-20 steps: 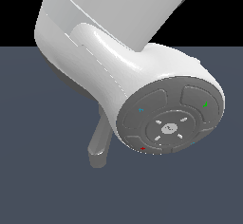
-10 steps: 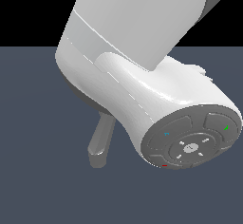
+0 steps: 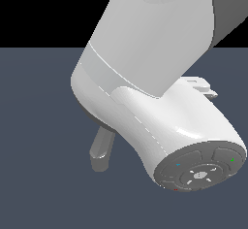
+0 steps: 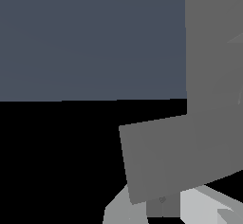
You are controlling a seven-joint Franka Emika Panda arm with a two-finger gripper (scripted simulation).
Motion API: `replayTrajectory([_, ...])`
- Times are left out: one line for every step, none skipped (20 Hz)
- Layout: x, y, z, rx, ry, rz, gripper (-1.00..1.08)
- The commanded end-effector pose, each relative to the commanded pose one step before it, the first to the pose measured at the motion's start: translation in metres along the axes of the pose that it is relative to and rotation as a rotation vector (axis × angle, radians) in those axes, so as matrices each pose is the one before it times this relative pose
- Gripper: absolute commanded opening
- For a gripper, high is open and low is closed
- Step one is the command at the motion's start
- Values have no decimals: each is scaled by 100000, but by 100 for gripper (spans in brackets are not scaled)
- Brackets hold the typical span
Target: Turn on the faucet by rotating a designated handle.
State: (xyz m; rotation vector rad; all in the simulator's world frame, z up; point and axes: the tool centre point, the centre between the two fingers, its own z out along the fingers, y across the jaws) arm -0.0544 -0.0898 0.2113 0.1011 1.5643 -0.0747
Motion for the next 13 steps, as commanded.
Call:
replayTrajectory([894,30,72,-545,315,94,-100])
replayTrajectory([287,-95,6,0,0,0,-100])
replayTrajectory([296,-59,11,-59,18,-31,-100])
replayTrajectory([288,-96,6,0,0,0,-100])
replayTrajectory([289,-96,6,0,0,0,-100])
replayTrajectory([298,-60,12,-59,17,-31,-100])
replayTrajectory([291,-97,7,0,0,0,-100])
replayTrajectory([292,-97,7,0,0,0,-100])
replayTrajectory([300,-62,12,-59,16,-33,-100])
replayTrajectory([294,-98,8,0,0,0,-100])
replayTrajectory([295,-99,8,0,0,0,-100])
replayTrajectory([301,-64,14,-58,13,-35,-100])
replayTrajectory([0,0,0,0,0,0,-100])
